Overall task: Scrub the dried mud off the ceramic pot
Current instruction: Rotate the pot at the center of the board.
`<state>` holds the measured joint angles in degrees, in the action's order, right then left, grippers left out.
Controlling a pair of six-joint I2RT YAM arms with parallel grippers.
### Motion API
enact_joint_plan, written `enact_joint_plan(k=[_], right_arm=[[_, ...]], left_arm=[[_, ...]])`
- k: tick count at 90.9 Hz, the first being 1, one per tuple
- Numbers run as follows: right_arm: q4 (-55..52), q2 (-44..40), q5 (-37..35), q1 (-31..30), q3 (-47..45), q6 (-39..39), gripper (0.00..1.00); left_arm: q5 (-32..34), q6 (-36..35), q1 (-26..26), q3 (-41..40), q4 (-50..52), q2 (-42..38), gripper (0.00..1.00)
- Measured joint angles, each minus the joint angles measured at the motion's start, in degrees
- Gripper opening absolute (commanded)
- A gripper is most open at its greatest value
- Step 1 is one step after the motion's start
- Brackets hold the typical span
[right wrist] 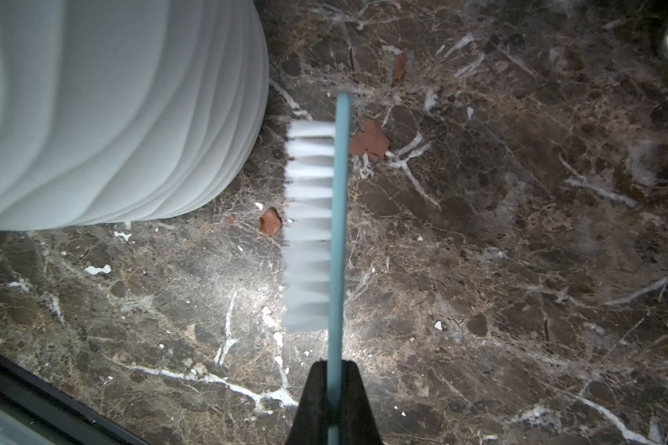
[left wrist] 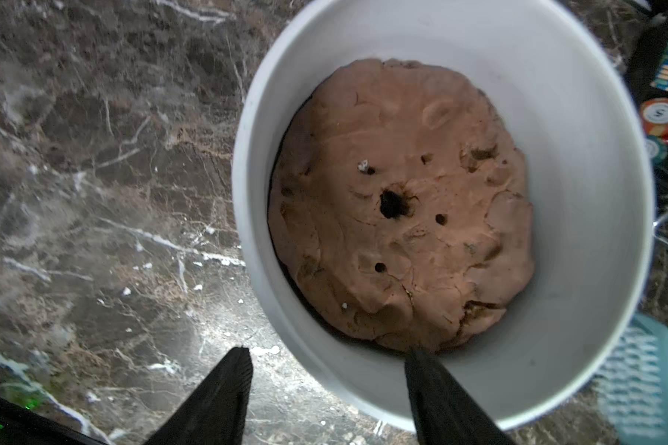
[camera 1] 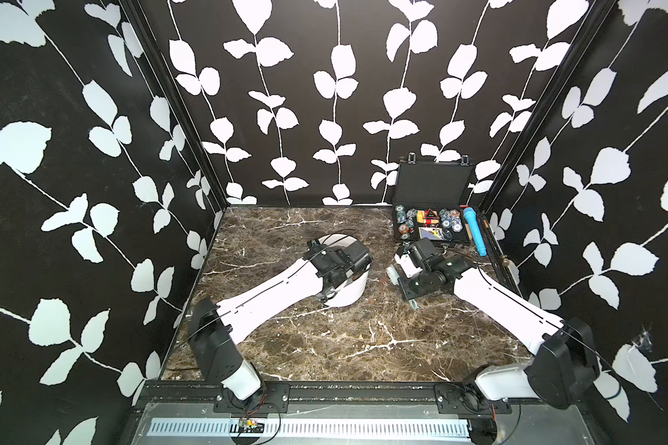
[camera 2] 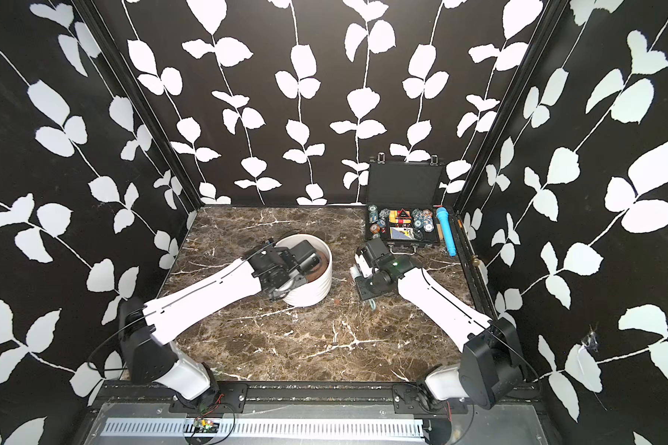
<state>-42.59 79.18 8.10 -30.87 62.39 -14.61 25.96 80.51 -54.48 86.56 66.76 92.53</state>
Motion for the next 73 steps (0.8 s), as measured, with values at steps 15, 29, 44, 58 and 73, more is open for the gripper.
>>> enact_joint_plan(k=[15, 29, 44, 58, 73], right_arm=[[1.0, -1.0, 2.1, 1.0, -0.9, 0.5, 0.0], [1.7, -1.3, 3.2, 1.6, -1.8, 0.7, 0.0], [1.9, -1.7, 3.7, 1.8, -2.5, 0.9, 0.0], [2.1, -2.3, 4.0, 2.0, -2.8, 0.9, 0.0], [2.1, -2.5, 4.3, 2.2, -2.8, 0.9, 0.0]], left_arm=[[0.3, 5.9, -0.8, 0.6, 1.1, 3.1, 0.48], [1.3, 8.5, -0.6, 2.1, 3.3, 3.6, 0.18], [2.7, 6.6, -0.1, 4.8, 6.4, 3.6, 0.02], [2.0, 1.6, 0.9, 4.6, 6.1, 3.4, 0.0], [-1.2, -3.8, 3.0, 3.1, 4.0, 1.7, 0.07]])
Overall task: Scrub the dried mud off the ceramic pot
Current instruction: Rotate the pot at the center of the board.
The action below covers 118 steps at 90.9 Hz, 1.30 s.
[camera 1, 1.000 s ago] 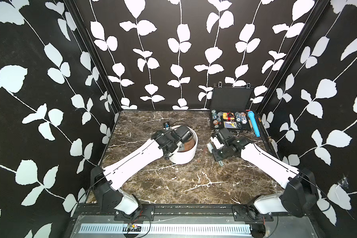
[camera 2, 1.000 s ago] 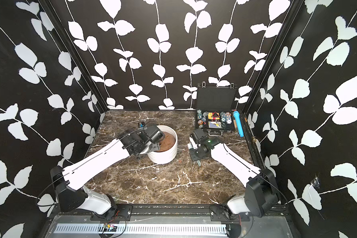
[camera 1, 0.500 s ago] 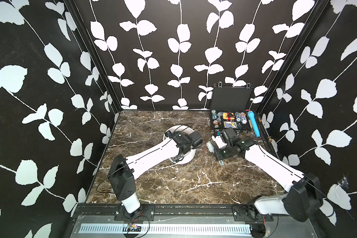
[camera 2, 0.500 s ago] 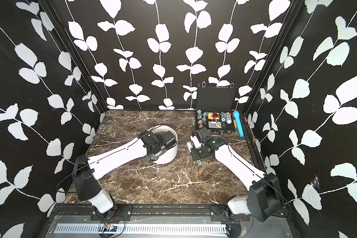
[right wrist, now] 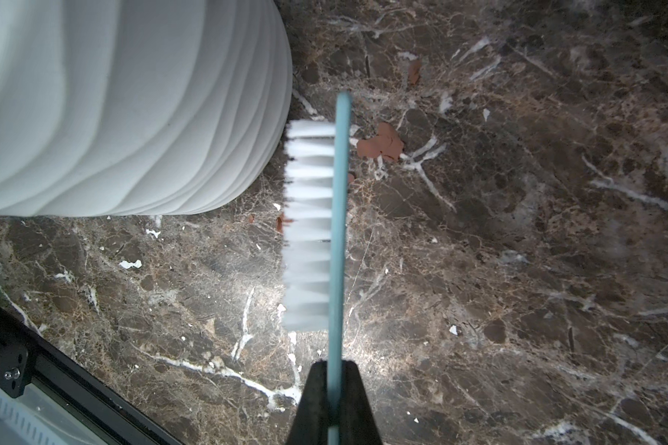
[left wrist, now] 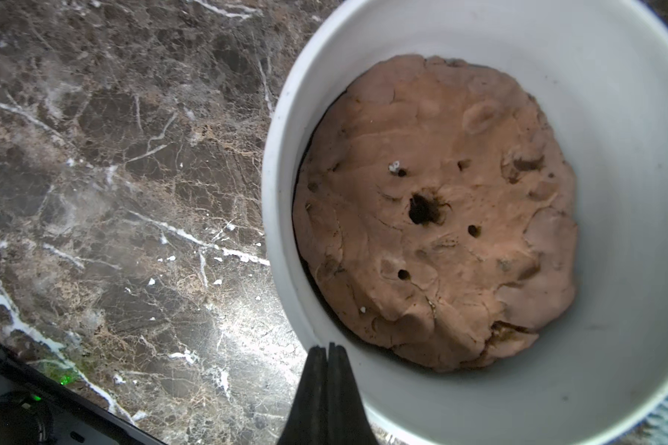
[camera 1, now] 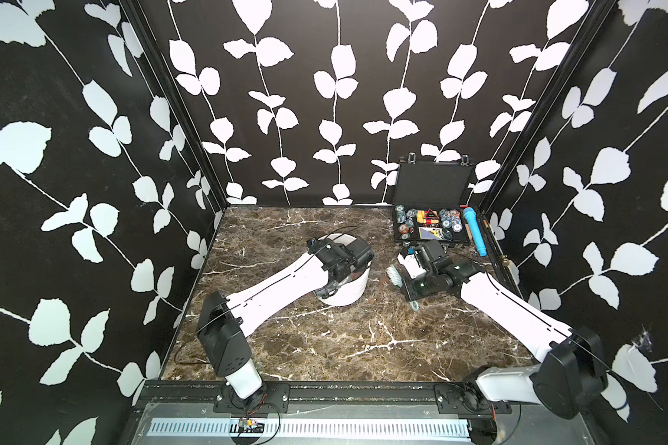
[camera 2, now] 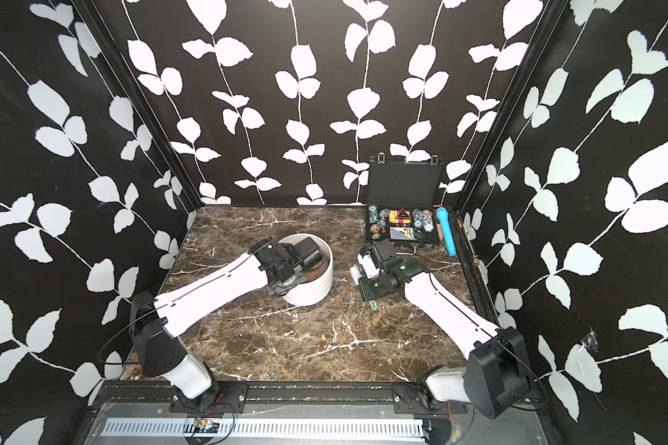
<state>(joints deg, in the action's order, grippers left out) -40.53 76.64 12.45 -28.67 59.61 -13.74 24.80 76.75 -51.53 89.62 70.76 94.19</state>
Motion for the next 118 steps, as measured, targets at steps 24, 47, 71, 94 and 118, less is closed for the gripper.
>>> enact_joint_plan(k=[24, 47, 71, 94, 118], right_arm=[[0.2, -0.3, 0.2, 0.2, -0.4, -0.1, 0.0], [0.7, -0.3, 0.5, 0.4, -0.8, -0.2, 0.0], [1.1, -0.3, 1.4, 1.4, -1.5, -0.2, 0.0], [1.7, -0.7, 2.4, 1.6, -1.8, -0.9, 0.0], [3.7, -2.3, 5.4, 1.7, -5.0, -4.1, 0.0]], left_arm=[[-0.6, -1.9, 1.4, -0.5, 0.3, 0.4, 0.3], [-0.6, 0.2, 2.6, -2.4, -2.0, 2.1, 0.26], [1.6, -0.1, 3.6, -1.6, -3.6, 3.0, 0.0], [1.0, -5.6, 4.8, -1.5, -4.2, 3.0, 0.0], [-0.3, -23.6, 11.1, 1.7, -4.9, 5.6, 0.0]])
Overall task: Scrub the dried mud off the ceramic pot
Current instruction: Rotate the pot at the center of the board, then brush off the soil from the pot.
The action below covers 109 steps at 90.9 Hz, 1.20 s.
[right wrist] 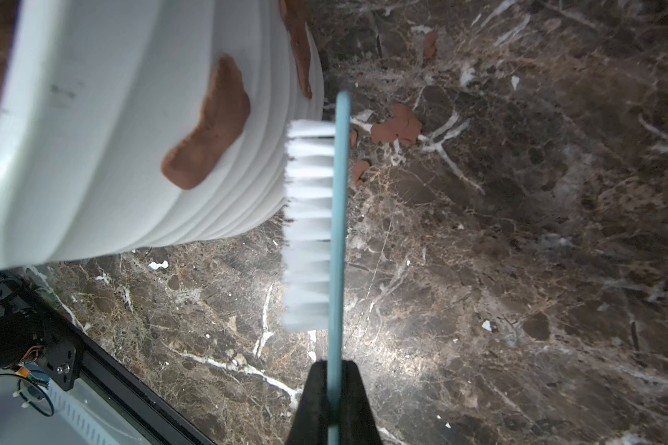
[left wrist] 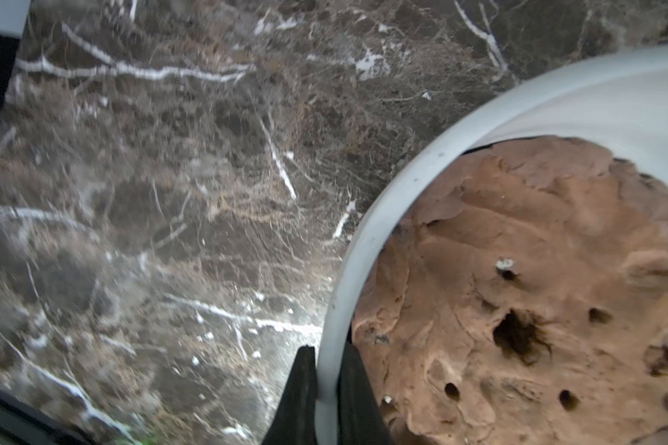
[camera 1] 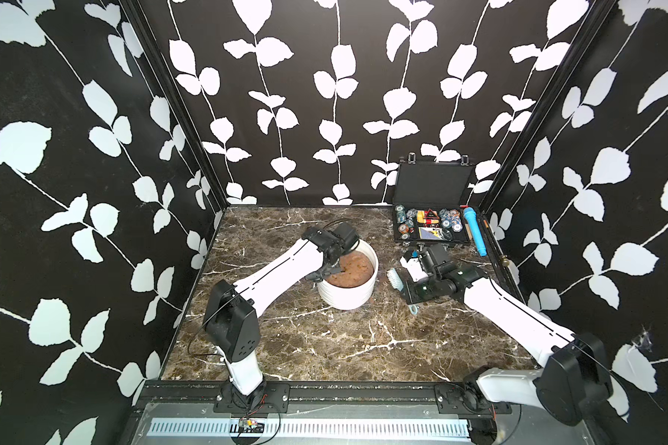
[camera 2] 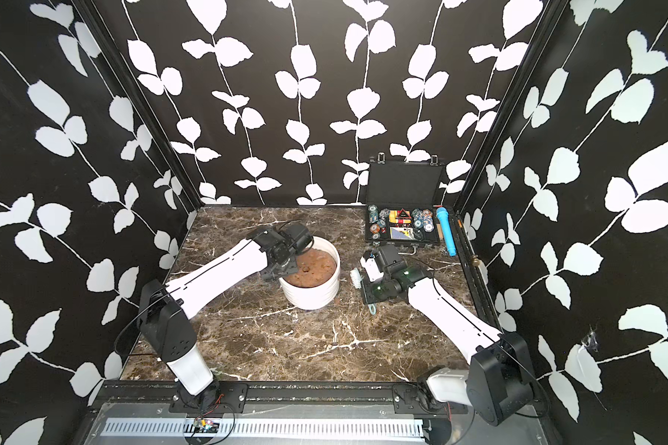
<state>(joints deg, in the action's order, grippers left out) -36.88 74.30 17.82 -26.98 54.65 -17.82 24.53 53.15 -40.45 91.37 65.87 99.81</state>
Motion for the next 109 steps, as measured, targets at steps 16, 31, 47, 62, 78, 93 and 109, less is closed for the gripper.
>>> enact_joint_plan(k=[16, 31, 47, 62, 78, 93, 109], right_arm=[[0.5, -1.8, -0.3, -1.1, -0.7, -4.1, 0.0], [1.5, -3.3, -4.6, -7.9, -0.7, -12.2, 0.0], [2.8, -2.3, -10.0, -18.5, -0.4, -23.3, 0.0], [4.2, 0.8, -11.4, -24.3, 0.2, -29.9, 0.0], [4.1, 3.7, -13.4, -25.8, 3.5, -32.5, 0.0], [3.8, 5.4, -14.9, -25.8, 6.3, -33.2, 0.0], [3.4, 7.0, -15.5, -24.5, 7.1, -33.2, 0.0]], left_arm=[[-0.4, -11.4, 3.0, 2.3, -2.0, 2.1, 0.0], [0.2, -19.1, 4.3, 3.1, -4.1, 3.2, 0.0], [-0.5, -22.6, 5.2, 3.1, -6.0, 3.4, 0.0], [-1.0, -24.2, 5.3, 2.9, -7.0, 3.3, 0.0], [-1.3, -25.6, 5.5, 1.0, -9.6, 2.1, 0.0], [-1.4, -26.3, 5.5, -0.9, -12.1, 1.1, 0.0], [-1.4, -27.6, 5.6, -1.4, -14.0, 1.0, 0.0]])
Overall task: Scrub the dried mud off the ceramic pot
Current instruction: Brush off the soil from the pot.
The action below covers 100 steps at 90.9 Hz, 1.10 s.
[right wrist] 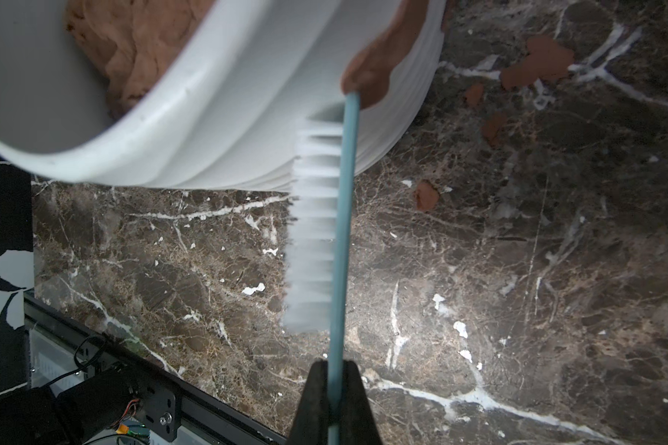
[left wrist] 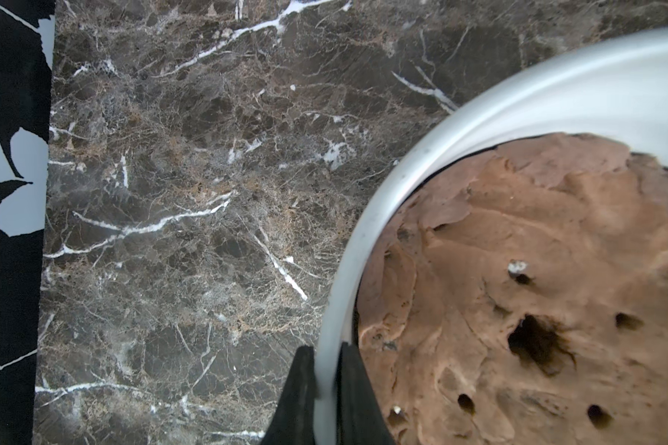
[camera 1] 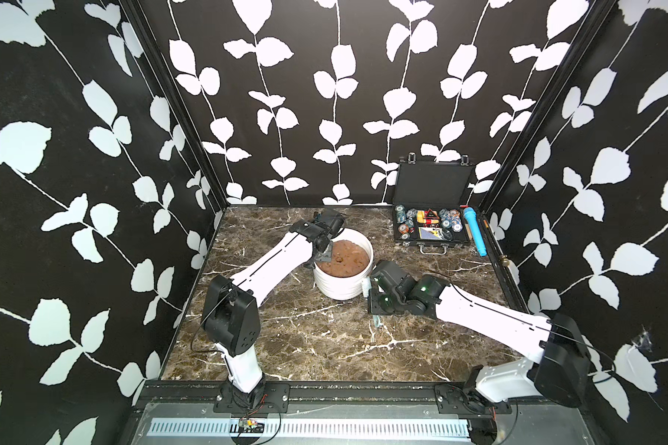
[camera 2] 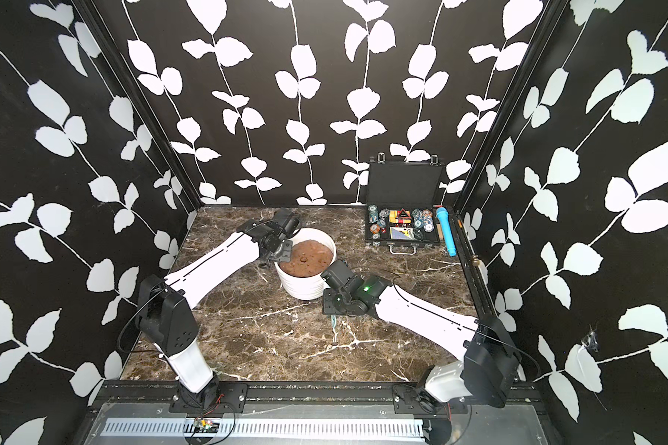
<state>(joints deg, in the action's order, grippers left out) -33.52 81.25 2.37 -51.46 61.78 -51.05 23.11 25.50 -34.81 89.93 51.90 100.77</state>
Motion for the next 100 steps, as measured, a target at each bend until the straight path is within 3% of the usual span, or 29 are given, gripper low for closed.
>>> enact_joint_plan(k=[34, 66, 100], right_arm=[[-0.1, 3.1, 0.0, 5.2, 2.4, 1.1, 0.0], [1.1, 6.2, 1.0, 12.3, 3.9, 7.7, 0.0], [-5.8, -2.0, 7.9, 12.5, 0.0, 15.4, 0.0]], left_arm=[[0.7, -3.1, 0.0, -2.1, -3.6, -0.9, 0.0], [0.8, -3.6, 0.0, -2.5, -4.1, -1.1, 0.0], [2.0, -7.9, 0.1, -1.0, -5.9, 0.7, 0.0]])
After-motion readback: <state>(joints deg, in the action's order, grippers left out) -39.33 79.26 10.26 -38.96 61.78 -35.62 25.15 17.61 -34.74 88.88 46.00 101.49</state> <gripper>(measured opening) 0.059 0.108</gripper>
